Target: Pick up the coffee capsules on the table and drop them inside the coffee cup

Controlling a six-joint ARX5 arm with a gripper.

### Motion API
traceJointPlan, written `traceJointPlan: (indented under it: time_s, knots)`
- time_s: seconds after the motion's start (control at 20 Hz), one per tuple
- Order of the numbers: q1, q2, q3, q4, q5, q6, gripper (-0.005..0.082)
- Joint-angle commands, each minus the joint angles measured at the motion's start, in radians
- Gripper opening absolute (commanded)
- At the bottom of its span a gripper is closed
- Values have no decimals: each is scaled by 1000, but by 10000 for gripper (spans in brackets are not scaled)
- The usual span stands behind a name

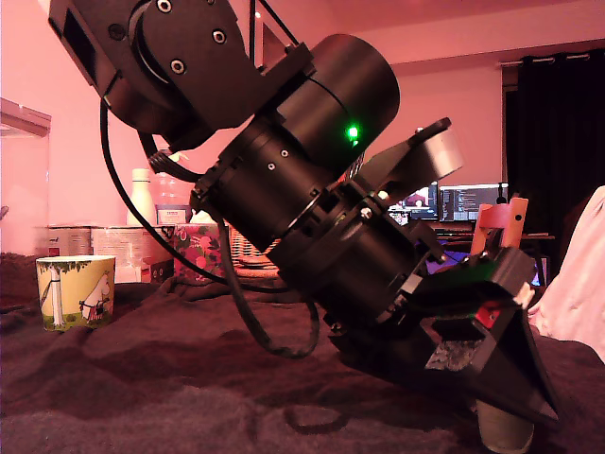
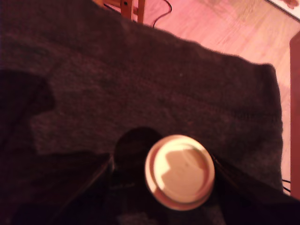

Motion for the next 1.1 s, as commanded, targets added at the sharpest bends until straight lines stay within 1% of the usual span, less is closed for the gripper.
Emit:
traceJointPlan:
  time_s: [0.0,0.15,0.2,0.25,0.4,0.45,0.5,0.8,1.05]
  knots:
    - [-5,20,12,3,0,6,586]
    - [-6,20,12,0,1,5,581]
    - [-6,20,12,-1,2,5,557]
    - [-6,20,12,-1,1,5,508]
    - [-6,20,12,0,1,5,306]
    - [-6,20,12,1,1,5,262]
    - [-6,20,12,2,1,5,236]
    - [-6,18,12,47,2,5,230]
    - [-6,18,13,42,4,4,239]
